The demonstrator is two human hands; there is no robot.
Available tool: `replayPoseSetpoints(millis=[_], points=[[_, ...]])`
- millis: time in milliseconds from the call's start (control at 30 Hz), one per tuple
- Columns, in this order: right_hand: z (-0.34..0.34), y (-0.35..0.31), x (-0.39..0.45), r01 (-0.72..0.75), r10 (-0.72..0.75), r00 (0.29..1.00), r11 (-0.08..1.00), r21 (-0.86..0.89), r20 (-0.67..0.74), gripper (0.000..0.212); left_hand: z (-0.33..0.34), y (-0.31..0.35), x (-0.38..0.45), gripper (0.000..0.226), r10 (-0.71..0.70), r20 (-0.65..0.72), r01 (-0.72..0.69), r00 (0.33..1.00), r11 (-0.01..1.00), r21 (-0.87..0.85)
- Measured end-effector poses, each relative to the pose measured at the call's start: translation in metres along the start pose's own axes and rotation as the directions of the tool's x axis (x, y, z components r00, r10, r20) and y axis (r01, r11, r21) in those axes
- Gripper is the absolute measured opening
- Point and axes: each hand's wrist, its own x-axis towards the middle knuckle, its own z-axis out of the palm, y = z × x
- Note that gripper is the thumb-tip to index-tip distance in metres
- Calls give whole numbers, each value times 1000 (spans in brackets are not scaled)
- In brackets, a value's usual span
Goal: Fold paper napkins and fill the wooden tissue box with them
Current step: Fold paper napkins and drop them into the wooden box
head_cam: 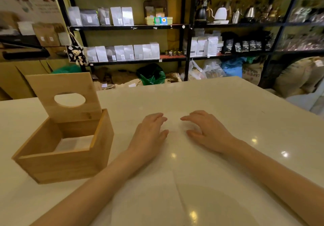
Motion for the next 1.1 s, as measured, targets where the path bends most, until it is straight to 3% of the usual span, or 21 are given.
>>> replayPoseSetpoints(millis=[100, 300, 533, 667, 800, 933, 1100], points=[[9, 10, 5, 28, -28, 1000, 997, -65, 10, 35, 7, -11, 5, 41, 22, 47, -25, 999, 998, 60], [14, 12, 2, 53, -63, 995, 992, -119, -84, 24, 9, -13, 1, 33, 19, 5, -19, 1000, 1000, -20], [14, 8, -3, 88, -108, 988, 982, -169, -110, 38, 7, -10, -2, 34, 23, 30, -23, 999, 1000, -22], [4, 1, -6, 9, 2, 986, 998, 63, -166, 22, 1, -9, -4, 44, -30, 62, 39, 998, 988, -152], [-11, -9, -8, -44, 107, 978, 945, 325, -179, 14, -12, -1, -5, 12, -96, -51, 76, 994, 951, -300], [-32, -24, -12, -98, 191, 977, 802, 589, -98, 14, -38, 9, -7, 14, -199, 71, 202, 977, 778, -594], [-45, -50, -21, -203, 213, 971, 486, 850, 110, 30, -77, 18, -33, 7, -294, 205, 344, 934, 574, -743]])
